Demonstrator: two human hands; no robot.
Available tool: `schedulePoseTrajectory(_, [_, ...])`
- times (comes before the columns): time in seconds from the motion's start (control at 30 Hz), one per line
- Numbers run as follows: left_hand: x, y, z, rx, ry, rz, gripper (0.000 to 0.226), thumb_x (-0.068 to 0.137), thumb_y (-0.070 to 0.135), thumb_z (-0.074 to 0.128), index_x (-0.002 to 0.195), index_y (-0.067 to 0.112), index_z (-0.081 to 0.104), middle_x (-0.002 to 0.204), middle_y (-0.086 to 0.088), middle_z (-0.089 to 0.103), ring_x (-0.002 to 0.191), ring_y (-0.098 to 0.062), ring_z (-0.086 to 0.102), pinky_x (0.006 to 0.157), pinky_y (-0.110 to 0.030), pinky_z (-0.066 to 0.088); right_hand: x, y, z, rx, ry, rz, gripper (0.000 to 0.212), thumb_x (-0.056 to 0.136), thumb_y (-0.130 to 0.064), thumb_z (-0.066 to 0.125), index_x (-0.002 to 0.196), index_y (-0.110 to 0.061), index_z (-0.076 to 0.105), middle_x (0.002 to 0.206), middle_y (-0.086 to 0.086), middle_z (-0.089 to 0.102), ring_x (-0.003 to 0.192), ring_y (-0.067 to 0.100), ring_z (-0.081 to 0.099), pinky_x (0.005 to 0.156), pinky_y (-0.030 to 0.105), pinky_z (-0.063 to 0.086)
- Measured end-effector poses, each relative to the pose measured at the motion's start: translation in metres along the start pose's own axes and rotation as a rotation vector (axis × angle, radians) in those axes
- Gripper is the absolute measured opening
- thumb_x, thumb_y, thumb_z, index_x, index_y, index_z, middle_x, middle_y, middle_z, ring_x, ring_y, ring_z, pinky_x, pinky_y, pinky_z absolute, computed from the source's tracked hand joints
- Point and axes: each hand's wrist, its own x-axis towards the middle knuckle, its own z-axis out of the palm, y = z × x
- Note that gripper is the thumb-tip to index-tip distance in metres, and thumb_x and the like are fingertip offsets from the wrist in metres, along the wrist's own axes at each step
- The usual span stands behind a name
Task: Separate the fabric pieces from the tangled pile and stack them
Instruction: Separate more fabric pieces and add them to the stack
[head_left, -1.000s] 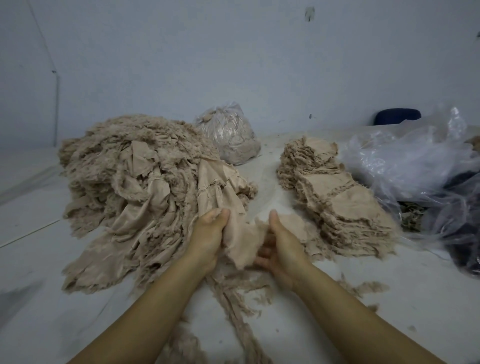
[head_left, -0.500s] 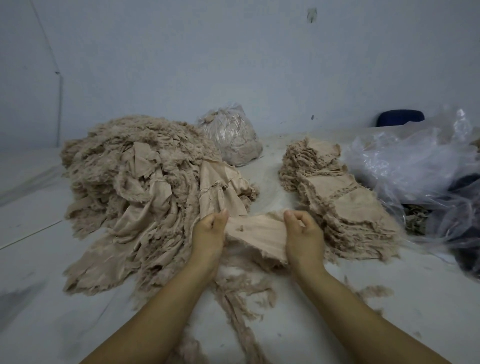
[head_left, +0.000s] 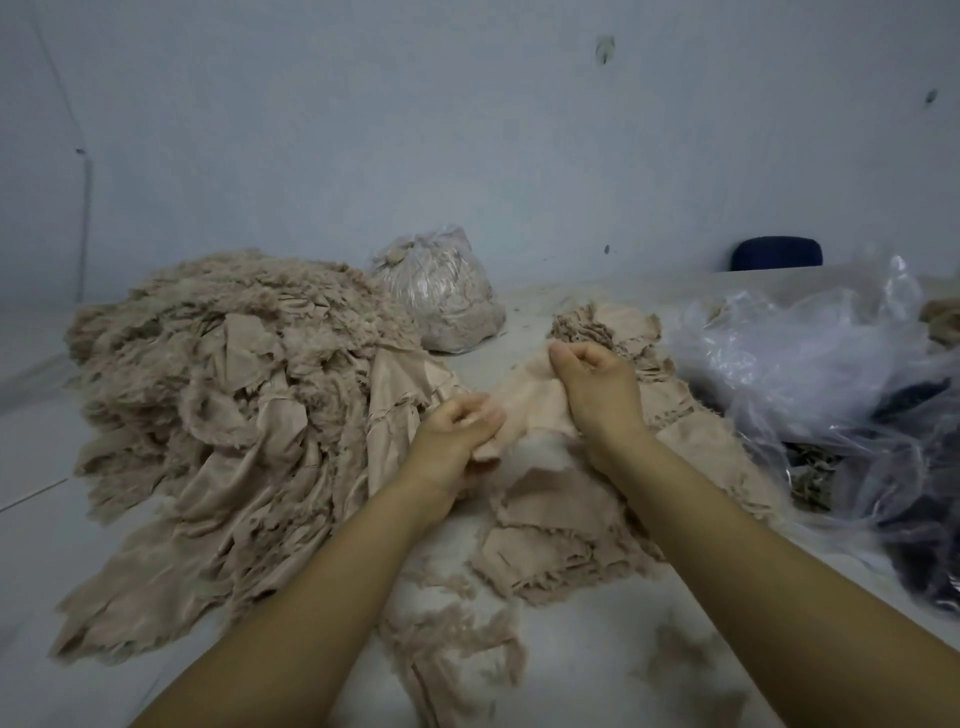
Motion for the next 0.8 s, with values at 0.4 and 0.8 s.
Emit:
schedulePoseTrajectory(0.4, [0.036, -0.045, -0.009, 1.191, -0.073, -0.167, 0.046, 0.091, 0.044, 0.054, 0.054, 0.018, 0.047, 0.057, -0.004, 0.052, 0.056, -0.013, 0.050, 0.055, -0.025, 0.038, -0.010, 0.081, -0.022, -0.857, -0.227, -0.104, 0.026, 0.099, -0.027, 0.044, 0.099, -0.006, 0.060, 0.093, 0.016, 0.067, 0.088, 0.034, 0.062, 0.070, 0.034, 0.044])
schedulePoseTrajectory(0.8, [0.026, 0.032, 0.028, 0.353, -0.099, -0.137, 0.033, 0.087, 0.014, 0.066, 0.062, 0.014, 0.045, 0.043, 0.006, 0.054, 0.046, -0.010, 0.061, 0.049, -0.023, 0.054, -0.004, 0.053, -0.012, -0.411, -0.294, 0.247, 0.063, 0.096, -0.059, 0.035, 0.132, -0.010, 0.052, 0.132, 0.013, 0.056, 0.120, 0.030, 0.053, 0.102, 0.040, 0.041])
